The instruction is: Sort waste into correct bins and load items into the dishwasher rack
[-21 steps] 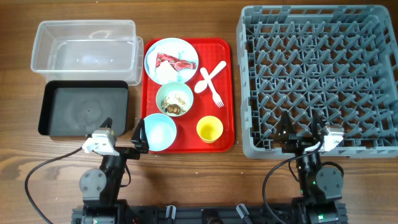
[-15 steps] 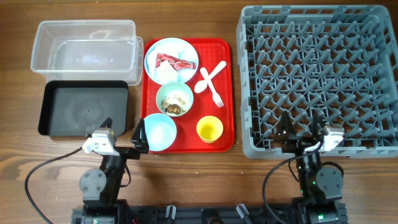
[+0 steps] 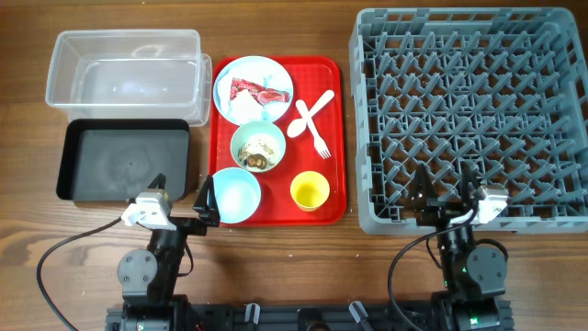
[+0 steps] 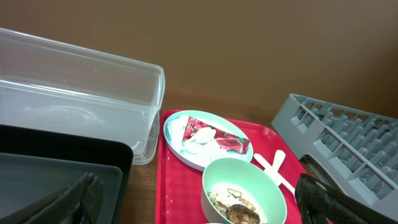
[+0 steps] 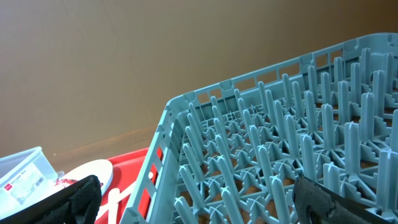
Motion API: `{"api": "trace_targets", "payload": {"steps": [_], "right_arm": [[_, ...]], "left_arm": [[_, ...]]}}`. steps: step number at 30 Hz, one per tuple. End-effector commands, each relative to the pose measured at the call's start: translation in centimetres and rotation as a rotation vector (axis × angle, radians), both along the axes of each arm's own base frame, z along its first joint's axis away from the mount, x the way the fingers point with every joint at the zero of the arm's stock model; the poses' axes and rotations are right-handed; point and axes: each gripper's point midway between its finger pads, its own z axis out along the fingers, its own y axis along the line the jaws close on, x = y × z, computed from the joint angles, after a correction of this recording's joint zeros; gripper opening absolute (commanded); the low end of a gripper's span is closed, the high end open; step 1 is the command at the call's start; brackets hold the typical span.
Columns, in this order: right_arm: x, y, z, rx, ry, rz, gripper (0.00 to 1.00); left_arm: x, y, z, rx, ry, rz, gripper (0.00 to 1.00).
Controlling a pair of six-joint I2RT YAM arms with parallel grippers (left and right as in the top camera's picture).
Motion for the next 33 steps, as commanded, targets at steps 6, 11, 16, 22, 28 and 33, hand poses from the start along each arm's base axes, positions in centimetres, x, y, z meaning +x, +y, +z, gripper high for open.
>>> {"api": "trace_targets", "payload": {"steps": [6,11,16,22,28,33], "right_arm": [[0.00,0.11,0.09,0.008,-0.006,0.008,1.00],[0.00,0.11,0.09,0.008,-0.006,0.008,1.00],[0.00,0.11,0.09,0.008,-0.006,0.008,1.00],[0.00,0.10,0.10,0.006,-0.007,0.008,1.00],[0.01,-0.26,0.19,0.006,-0.011,-0.013,1.00],[-0.01,-0.49,0.86,0.010,-0.037,-0.026,1.00]], "left_arm": [[0.01,0.04,-0.25,0.010,0.003,0.004,1.00],[0.01,0.04,-0.25,0.010,0.003,0.004,1.00],[0.01,0.04,-0.25,0.009,0.003,0.004,1.00],[0.01,0.04,-0.25,0.010,0.003,0.004,1.00],[0.01,0.04,-0.24,0.010,0.002,0.004,1.00],[-0.01,-0.03,-0.24,0.001,0.004,0.000,1.00]]}}
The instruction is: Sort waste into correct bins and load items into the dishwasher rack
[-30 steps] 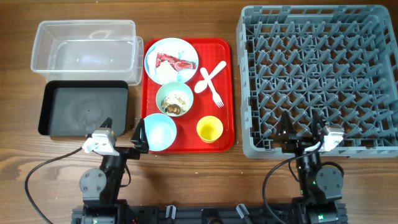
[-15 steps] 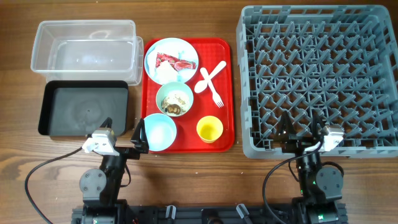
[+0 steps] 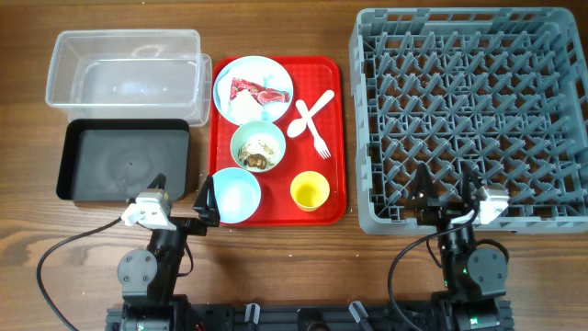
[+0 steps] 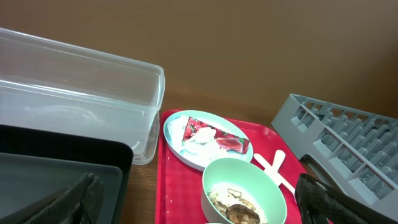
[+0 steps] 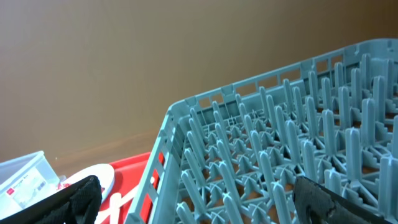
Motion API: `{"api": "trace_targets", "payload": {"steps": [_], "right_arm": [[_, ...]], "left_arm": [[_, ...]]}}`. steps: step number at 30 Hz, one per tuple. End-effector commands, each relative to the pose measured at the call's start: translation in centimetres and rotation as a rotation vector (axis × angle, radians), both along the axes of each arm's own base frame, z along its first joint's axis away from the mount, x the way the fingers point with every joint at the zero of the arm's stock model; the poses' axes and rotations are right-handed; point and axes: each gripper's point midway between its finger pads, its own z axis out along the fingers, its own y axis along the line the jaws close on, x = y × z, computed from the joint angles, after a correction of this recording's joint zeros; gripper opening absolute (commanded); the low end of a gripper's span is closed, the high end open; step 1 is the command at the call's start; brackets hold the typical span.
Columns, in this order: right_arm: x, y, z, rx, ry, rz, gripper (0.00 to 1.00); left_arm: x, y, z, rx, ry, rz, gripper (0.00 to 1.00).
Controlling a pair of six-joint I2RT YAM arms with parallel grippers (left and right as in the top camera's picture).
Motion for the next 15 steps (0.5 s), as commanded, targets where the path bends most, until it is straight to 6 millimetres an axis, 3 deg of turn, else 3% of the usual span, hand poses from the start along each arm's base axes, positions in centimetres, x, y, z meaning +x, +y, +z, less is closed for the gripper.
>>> {"api": "trace_targets", "payload": {"steps": [1,6,12,15], "right_arm": [[0.0,-0.5,0.5,0.008,-0.024,-0.024,1.00],[-0.1,-0.8,1.8,-0.113,-0.076,-0.053,1.00],[-0.1,-0.5,1.5,-0.170,-0.065,-0.033,1.00],[-0.3,0.6,2.5,-0.172,-0.097,0.027,1.00]], "left_arm": [[0.0,0.0,-0.2,0.001,0.004,0.000,1.00],[0.0,0.1,-0.3,0.002,0.005,0.010,1.00],[0.1,0.1,-0.7,-0.005,0.023,0.007,1.00],[0.1,-0.1,0.5,-0.007,-0.025,-0.005,1.00]]}}
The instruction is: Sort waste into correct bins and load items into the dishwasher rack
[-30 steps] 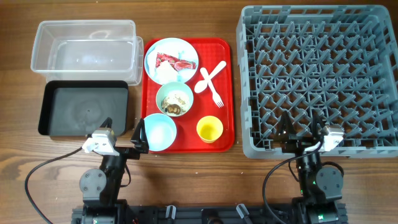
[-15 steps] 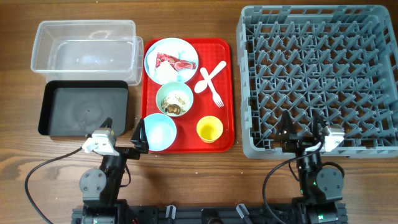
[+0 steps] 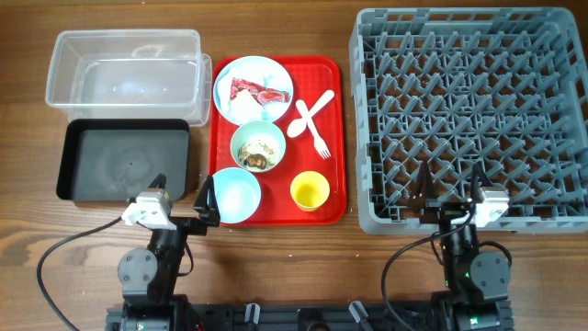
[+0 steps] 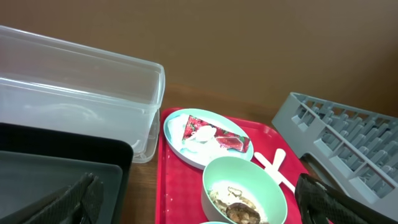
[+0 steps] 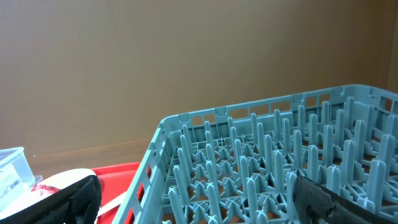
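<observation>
A red tray (image 3: 336,138) holds a plate (image 3: 254,87) with a red wrapper (image 4: 217,140) and a white crumpled scrap, a green bowl (image 3: 257,145) with food scraps (image 4: 239,210), a pale blue bowl (image 3: 236,195), a yellow cup (image 3: 310,191), and a white spoon and fork (image 3: 312,119). The grey dishwasher rack (image 3: 469,115) lies to the right. My left gripper (image 3: 181,198) stands open at the tray's near left corner. My right gripper (image 3: 450,182) stands open over the rack's near edge. Both hold nothing.
A clear plastic bin (image 3: 129,74) sits at the back left, with a black bin (image 3: 124,161) in front of it. The arm bases and cables occupy the table's near edge.
My right gripper has swung a little to the right and now faces more squarely along the rack; its fingers stand more upright in the overhead view. The left arm is unchanged.
Both grippers stood open at the table's near edge at the oldest moment, left by the tray, right by the rack. The right wrist had turned slightly at the second moment and has turned further now. All items on the tray lie unmoved.
</observation>
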Motion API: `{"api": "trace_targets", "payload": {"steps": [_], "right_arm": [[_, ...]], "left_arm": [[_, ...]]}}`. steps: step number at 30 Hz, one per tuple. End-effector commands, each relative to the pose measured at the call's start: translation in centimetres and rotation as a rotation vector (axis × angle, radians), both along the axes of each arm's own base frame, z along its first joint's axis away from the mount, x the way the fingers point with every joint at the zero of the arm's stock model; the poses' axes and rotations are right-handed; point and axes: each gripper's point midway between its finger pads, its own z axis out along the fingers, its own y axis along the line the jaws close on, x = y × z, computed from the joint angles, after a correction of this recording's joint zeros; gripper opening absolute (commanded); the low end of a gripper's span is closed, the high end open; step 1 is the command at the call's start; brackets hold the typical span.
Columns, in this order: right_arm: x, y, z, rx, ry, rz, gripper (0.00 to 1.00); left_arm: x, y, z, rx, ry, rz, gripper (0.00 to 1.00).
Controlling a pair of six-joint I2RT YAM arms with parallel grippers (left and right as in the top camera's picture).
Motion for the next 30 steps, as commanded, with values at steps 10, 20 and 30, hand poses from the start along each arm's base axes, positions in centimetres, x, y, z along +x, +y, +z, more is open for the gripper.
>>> {"api": "trace_targets", "payload": {"steps": [10,20,30], "right_arm": [[-1.0,1.7,6.5,-0.131,-0.111,0.087,1.00],[2.9,2.5,10.9,-0.164,0.056,0.120,0.99],[7.2,4.4,12.0,-0.087,0.411,0.218,1.00]], "left_arm": [[-0.3,-0.1,4.2,-0.006,-0.101,-0.006,1.00],[2.4,-0.7,8.6,0.023,0.086,-0.038,1.00],[13.3,-2.7,12.1,0.027,0.494,-0.155,1.00]]}}
